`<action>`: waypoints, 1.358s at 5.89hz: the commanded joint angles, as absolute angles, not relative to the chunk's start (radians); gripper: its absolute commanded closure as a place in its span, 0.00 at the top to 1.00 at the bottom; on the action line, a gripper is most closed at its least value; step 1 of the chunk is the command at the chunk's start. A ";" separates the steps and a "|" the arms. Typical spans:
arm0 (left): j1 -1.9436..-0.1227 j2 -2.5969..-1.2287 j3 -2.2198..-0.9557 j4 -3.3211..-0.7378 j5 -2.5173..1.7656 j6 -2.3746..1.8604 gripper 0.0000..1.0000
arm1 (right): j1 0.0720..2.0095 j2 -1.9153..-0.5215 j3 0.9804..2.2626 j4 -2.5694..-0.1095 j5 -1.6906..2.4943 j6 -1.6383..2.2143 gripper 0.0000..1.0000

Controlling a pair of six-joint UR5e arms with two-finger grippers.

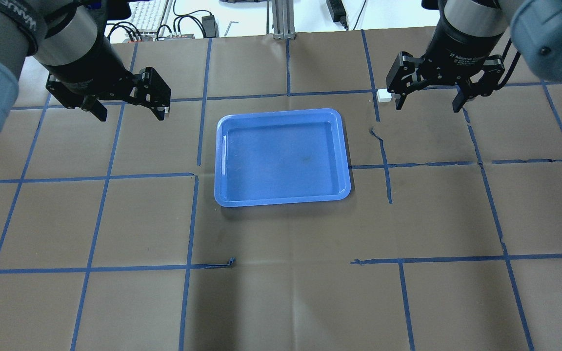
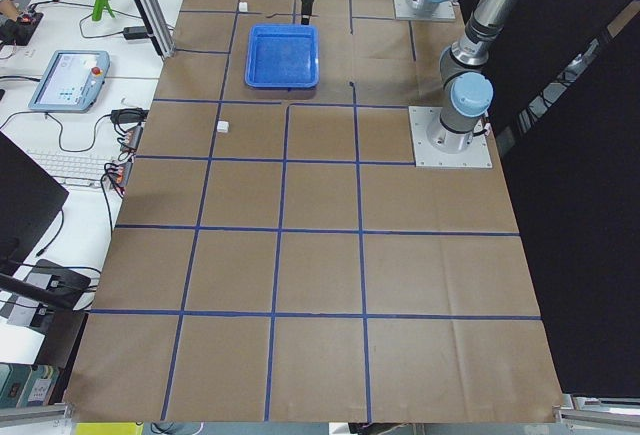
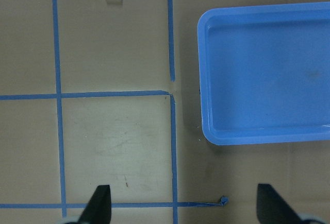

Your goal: Assemble white blocks and place on blue tray

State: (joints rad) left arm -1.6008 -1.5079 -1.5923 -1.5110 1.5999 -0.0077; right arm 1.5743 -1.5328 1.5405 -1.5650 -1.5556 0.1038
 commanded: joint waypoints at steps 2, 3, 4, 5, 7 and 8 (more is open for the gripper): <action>-1.601 -1.505 -1.592 -1.511 1.600 -0.008 0.99 | 1.571 -1.516 1.545 -1.571 -1.548 -0.153 1.00; -1.600 -1.506 -1.592 -1.511 1.600 -0.008 0.99 | 1.565 -1.511 1.552 -1.574 -1.549 -0.337 1.00; -1.601 -1.520 -1.592 -1.508 1.600 -0.008 0.99 | 1.562 -1.497 1.560 -1.578 -1.554 -0.542 1.00; -1.598 -1.519 -1.594 -1.508 1.600 0.003 0.99 | 1.556 -1.482 1.560 -1.621 -1.554 -0.692 1.00; -1.571 -1.540 -1.595 -1.508 1.597 0.030 0.99 | 1.514 -1.413 1.549 -1.722 -1.548 -1.151 1.00; -1.554 -1.601 -1.594 -1.497 1.598 0.047 0.99 | 1.482 -1.373 1.542 -1.770 -1.540 -1.398 1.00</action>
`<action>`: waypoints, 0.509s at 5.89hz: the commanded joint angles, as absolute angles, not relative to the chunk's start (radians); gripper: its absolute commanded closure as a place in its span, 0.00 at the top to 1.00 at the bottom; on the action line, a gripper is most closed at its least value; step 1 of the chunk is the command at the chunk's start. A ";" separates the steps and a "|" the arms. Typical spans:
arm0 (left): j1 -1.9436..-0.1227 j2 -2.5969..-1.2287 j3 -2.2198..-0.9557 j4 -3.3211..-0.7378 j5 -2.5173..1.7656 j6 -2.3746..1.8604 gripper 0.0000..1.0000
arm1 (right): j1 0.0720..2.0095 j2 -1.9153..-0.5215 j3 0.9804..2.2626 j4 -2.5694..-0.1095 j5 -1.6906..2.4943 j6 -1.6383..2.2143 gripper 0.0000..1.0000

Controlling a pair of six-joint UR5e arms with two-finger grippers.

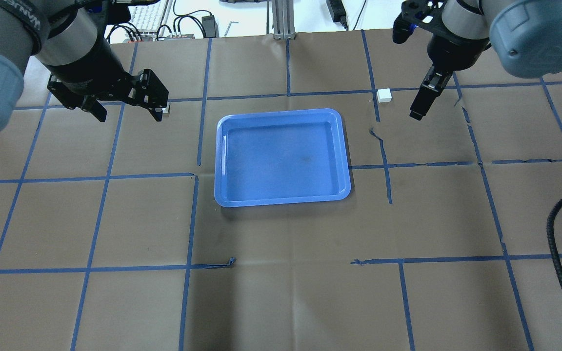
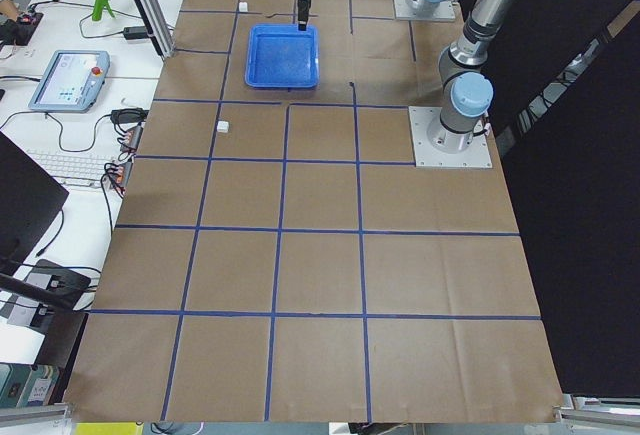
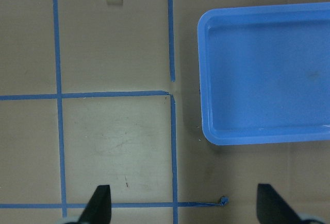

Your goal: Assemble white blocks and place on blue tray

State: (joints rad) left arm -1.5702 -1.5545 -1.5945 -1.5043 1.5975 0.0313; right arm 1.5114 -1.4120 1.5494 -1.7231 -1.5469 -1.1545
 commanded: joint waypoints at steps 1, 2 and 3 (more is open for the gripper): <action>-1.533 -1.677 -1.594 -1.403 1.597 0.049 0.99 | 1.445 -1.329 1.520 -1.829 -1.536 -1.552 1.00; -1.511 -1.742 -1.594 -1.323 1.597 0.054 0.99 | 1.440 -1.246 1.409 -1.825 -1.534 -1.624 1.00; -1.500 -1.796 -1.594 -1.257 1.597 0.076 0.99 | 1.440 -1.129 1.261 -1.806 -1.534 -1.637 1.00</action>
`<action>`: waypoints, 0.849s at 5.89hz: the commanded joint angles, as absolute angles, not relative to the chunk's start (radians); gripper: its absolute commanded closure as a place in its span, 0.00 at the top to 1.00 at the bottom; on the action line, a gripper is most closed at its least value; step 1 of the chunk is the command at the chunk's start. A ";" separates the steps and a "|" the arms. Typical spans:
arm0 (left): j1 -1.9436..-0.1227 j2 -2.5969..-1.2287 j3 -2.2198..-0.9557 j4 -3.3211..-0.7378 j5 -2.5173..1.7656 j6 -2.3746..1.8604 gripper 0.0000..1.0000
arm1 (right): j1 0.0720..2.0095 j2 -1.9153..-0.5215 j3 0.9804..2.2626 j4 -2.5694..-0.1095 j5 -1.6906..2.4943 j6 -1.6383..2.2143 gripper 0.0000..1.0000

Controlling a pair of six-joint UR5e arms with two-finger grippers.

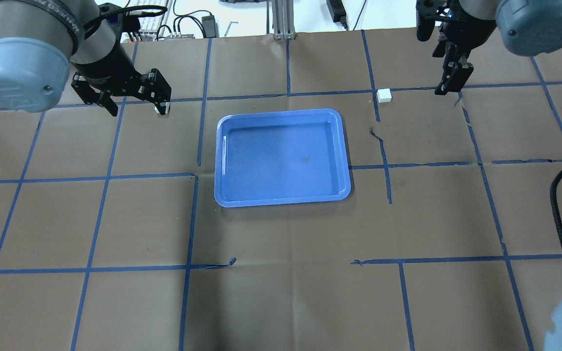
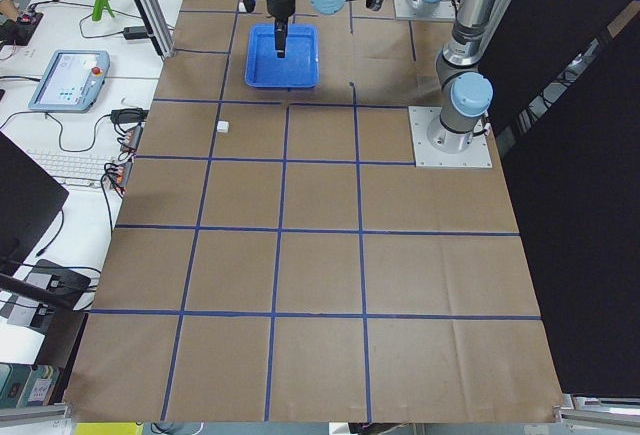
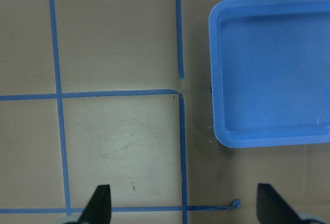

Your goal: Assemble white blocks and place on blue tray

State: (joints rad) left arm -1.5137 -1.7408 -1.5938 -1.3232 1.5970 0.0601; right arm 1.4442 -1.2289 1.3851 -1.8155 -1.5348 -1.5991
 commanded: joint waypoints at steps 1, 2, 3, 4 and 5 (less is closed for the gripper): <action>-1.482 -1.900 -1.589 -1.152 1.597 0.081 0.99 | 1.440 -1.015 1.118 -1.784 -1.501 -1.679 1.00; -1.474 -2.024 -1.559 -1.034 1.597 0.095 0.99 | 1.440 -0.962 1.061 -1.738 -1.470 -1.681 1.00; -1.468 -2.145 -1.555 -0.799 1.592 0.135 0.99 | 1.440 -0.941 1.074 -1.733 -1.450 -1.683 1.00; -1.467 -2.225 -1.543 -0.688 1.588 0.161 0.99 | 1.440 -0.918 1.113 -1.755 -1.381 -1.739 1.00; -1.460 -2.247 -1.525 -0.687 1.589 0.191 0.99 | 1.431 -0.907 1.168 -1.759 -1.283 -1.752 1.00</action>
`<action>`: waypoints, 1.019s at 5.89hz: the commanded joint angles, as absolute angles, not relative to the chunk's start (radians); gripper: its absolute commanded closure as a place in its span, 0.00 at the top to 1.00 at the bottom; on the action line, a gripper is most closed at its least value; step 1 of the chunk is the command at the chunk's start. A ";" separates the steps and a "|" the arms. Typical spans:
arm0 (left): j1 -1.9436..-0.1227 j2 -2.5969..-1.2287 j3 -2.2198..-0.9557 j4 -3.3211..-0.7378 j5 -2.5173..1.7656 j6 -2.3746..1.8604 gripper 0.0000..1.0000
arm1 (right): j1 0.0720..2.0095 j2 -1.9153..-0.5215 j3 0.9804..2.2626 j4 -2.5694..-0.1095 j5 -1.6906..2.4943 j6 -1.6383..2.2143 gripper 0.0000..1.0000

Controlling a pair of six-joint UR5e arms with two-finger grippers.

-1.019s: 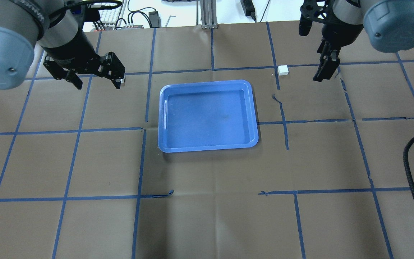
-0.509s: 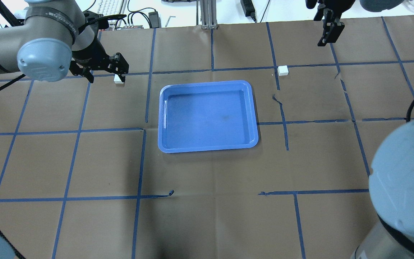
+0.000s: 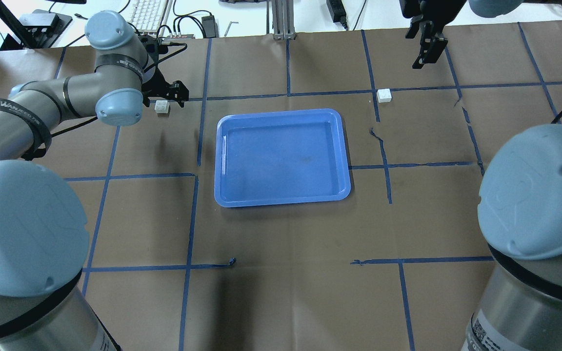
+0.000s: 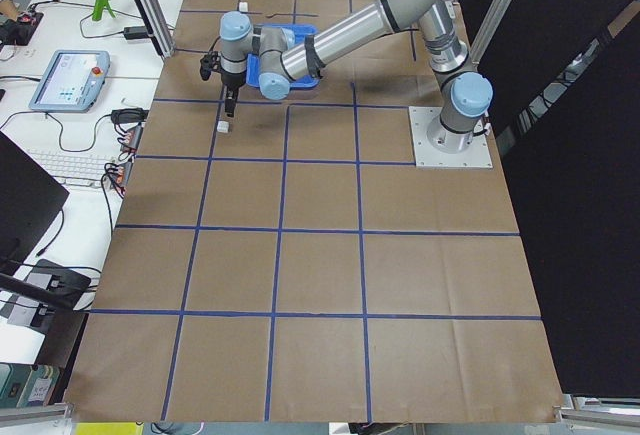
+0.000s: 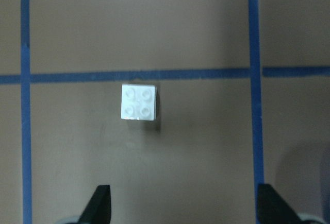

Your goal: Assemble white blocks and place on blue tray

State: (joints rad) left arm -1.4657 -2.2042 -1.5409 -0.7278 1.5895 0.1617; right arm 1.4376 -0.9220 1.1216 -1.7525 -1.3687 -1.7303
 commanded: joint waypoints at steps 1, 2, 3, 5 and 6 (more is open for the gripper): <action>-1.428 -2.256 -1.520 -0.687 1.588 0.265 0.99 | 1.410 -0.894 1.236 -1.813 -1.208 -1.758 1.00; -1.427 -2.258 -1.516 -0.687 1.588 0.271 0.99 | 1.381 -0.888 1.314 -1.921 -1.154 -1.776 0.99; -1.422 -2.267 -1.508 -0.684 1.585 0.272 0.99 | 1.361 -0.876 1.366 -2.051 -1.110 -1.798 0.97; -1.422 -2.334 -1.436 -0.683 1.583 0.271 0.90 | 1.342 -0.833 1.378 -2.075 -1.040 -1.883 0.97; -1.422 -2.338 -1.439 -0.683 1.583 0.272 0.83 | 1.344 -0.825 1.367 -2.082 -1.035 -1.888 0.96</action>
State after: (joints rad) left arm -1.4222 -2.3248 -1.4467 -0.6827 1.5832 0.2712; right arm 1.3445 -0.8361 1.3725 -2.0733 -1.0461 -1.8714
